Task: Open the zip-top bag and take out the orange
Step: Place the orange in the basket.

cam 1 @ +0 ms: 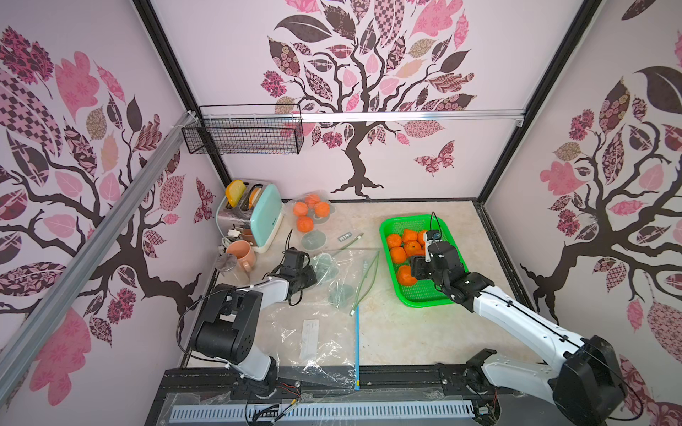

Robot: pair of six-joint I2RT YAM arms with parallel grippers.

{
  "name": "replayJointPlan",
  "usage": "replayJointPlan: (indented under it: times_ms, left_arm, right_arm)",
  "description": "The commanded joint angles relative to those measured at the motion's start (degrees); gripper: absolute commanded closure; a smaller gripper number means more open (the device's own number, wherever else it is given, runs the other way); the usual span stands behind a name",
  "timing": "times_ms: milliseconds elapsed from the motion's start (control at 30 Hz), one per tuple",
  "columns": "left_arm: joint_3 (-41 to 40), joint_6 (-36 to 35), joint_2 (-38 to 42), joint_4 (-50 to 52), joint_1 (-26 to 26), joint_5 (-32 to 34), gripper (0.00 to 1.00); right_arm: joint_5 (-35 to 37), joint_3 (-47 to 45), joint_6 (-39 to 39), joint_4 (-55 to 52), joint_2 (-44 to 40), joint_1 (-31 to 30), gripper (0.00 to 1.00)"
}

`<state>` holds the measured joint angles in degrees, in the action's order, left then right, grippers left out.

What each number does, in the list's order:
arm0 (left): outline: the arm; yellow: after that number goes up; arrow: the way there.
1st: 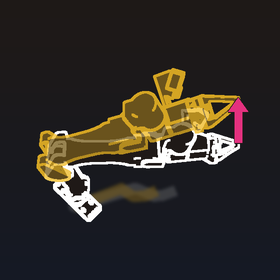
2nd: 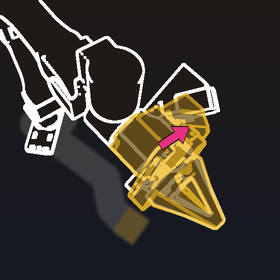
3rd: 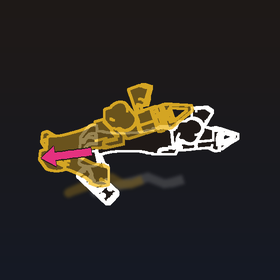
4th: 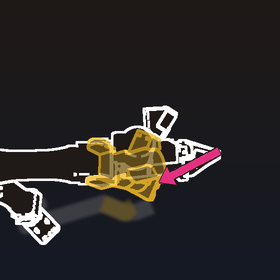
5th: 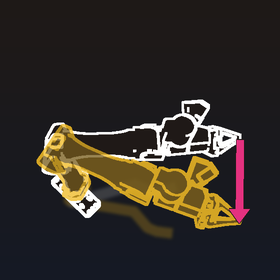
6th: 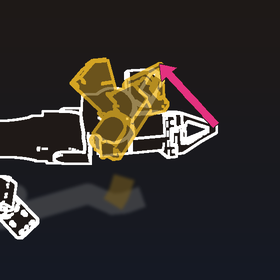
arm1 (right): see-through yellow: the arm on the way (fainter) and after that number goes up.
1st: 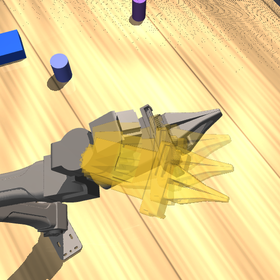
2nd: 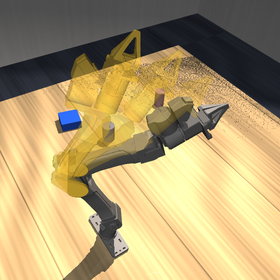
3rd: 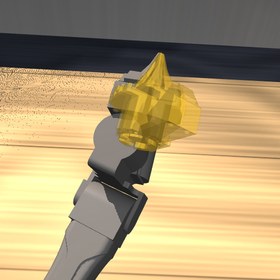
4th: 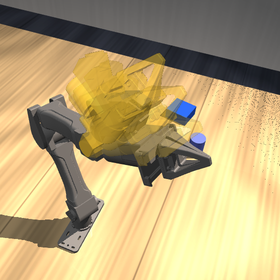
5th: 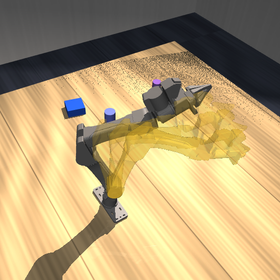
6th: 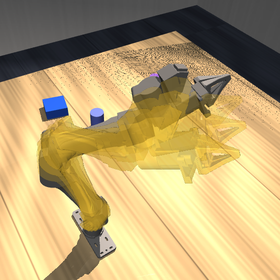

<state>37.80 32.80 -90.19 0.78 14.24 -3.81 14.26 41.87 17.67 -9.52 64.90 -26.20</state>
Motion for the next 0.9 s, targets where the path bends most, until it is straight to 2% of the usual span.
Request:
replayJointPlan:
  times_ms: [0, 67, 100, 433, 867]
  left_arm:
    - [-0.01, -0.48, 0.51, 0.0, -0.18, -0.23, 1.0]
    - [-0.09, -0.45, 0.7, 0.0, -0.18, -0.15, 1.0]
    - [-0.06, -0.5, 0.68, 0.01, -0.17, -0.06, 1.0]
    - [-0.12, -0.32, 0.49, -0.34, -0.18, -0.4, 1.0]
    - [-0.22, -0.12, 0.4, -0.45, -0.13, -0.58, 1.0]
  right_arm:
    - [-0.97, -3.07, 6.17, 2.94, -1.74, 5.61, 0.41]
    - [-6.11, -6.17, 9.68, 6.75, -2.32, 9.99, 0.43]
    - [-5.8, -6.97, 10.18, 7.83, -2.12, 10.37, 0.43]
    - [-6.69, -7.67, 13.34, 13.01, 6.41, 10.71, 0.4]
    - [-8.37, -5.7, 16.05, 17.45, 16.78, 10.73, 0.28]
